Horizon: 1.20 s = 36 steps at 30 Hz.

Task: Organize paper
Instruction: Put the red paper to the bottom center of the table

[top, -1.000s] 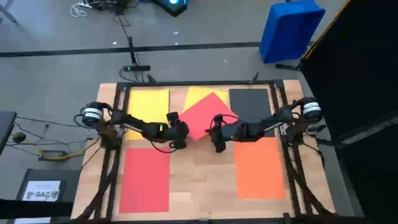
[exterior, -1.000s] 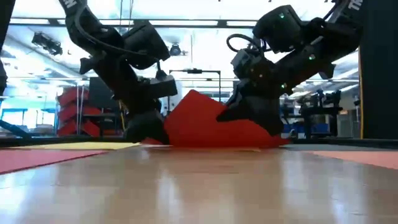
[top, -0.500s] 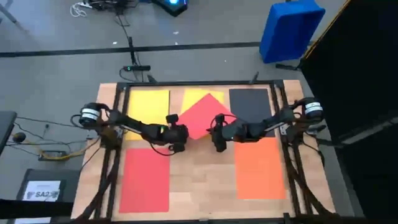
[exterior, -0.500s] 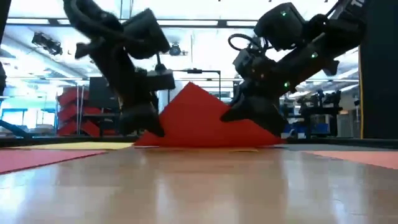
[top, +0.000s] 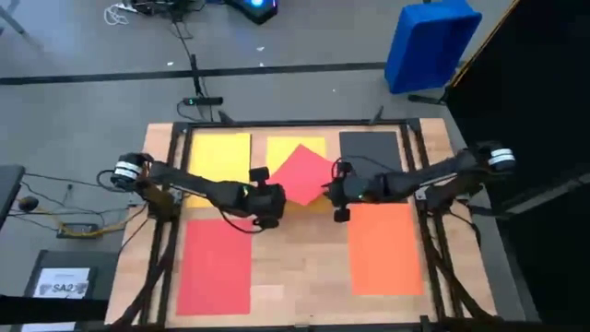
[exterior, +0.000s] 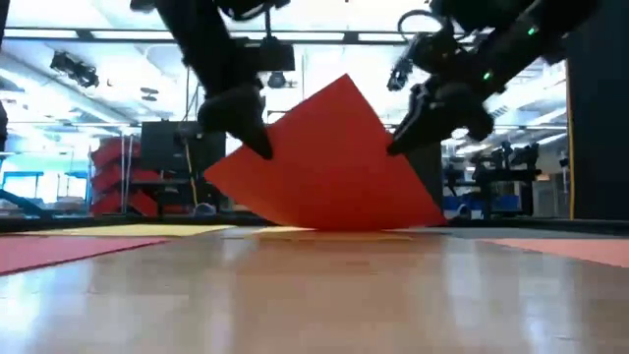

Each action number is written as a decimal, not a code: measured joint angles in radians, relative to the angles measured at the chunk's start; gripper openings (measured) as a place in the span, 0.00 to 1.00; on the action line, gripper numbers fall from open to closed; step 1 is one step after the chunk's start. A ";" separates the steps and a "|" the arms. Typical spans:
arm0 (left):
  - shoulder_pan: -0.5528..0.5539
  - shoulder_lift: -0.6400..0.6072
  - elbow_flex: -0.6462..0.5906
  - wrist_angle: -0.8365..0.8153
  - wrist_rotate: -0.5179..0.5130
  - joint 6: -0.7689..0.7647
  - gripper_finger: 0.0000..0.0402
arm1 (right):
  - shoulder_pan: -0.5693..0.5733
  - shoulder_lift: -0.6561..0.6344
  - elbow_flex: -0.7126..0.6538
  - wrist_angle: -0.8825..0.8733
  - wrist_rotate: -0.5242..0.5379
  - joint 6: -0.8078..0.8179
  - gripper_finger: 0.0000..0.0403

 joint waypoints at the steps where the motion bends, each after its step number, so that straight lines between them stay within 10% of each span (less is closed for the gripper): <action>1: -0.008 0.000 0.024 -0.032 0.004 -0.019 0.00 | 0.000 -0.026 0.000 -0.028 0.000 0.018 0.30; 13: -0.200 0.040 0.252 -0.200 0.126 -0.324 0.00 | 0.000 -0.182 0.000 -0.102 0.049 0.177 0.41; 36: -0.406 0.511 0.661 -0.216 0.282 -0.611 0.00 | 0.161 -0.099 0.000 -0.096 0.021 0.454 0.40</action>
